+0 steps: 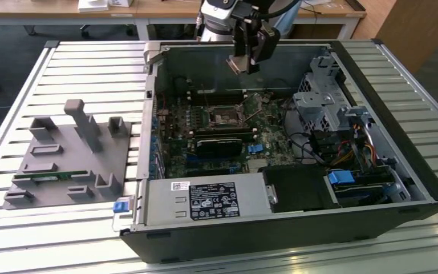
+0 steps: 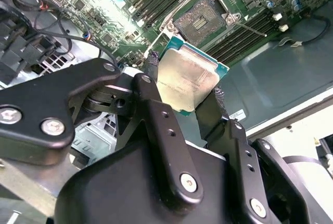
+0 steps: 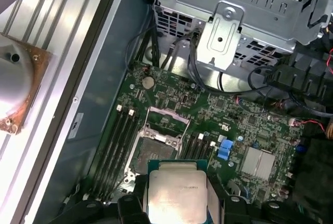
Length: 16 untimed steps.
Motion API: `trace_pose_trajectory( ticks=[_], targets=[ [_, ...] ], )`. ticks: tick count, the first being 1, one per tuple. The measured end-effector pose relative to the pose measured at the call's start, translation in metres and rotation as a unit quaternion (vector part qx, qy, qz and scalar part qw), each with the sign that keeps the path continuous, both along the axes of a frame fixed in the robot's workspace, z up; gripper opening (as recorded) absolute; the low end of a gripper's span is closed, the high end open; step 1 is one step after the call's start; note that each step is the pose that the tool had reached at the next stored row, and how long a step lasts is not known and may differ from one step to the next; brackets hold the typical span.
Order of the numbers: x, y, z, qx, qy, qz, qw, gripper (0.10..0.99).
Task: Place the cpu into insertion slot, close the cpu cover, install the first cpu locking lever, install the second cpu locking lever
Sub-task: 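Place the cpu into insertion slot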
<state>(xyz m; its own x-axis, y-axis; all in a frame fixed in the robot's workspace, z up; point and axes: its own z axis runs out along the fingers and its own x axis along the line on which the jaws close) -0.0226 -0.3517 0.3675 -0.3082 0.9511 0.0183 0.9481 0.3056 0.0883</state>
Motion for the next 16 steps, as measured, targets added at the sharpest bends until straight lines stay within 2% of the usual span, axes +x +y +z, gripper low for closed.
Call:
trace_pose_trajectory(
  ticks=[10,13,16],
  targets=[
    [-0.0002,0.0003,-0.0003,-0.0001,0.0,-0.04,0.9992,0.537],
    [-0.0002,0.0005,-0.0006,-0.0001,0.0,-0.055,0.9985,0.537],
    [-0.0003,0.0007,-0.0013,0.0,0.0,-0.082,0.9967,0.537]
  ],
)
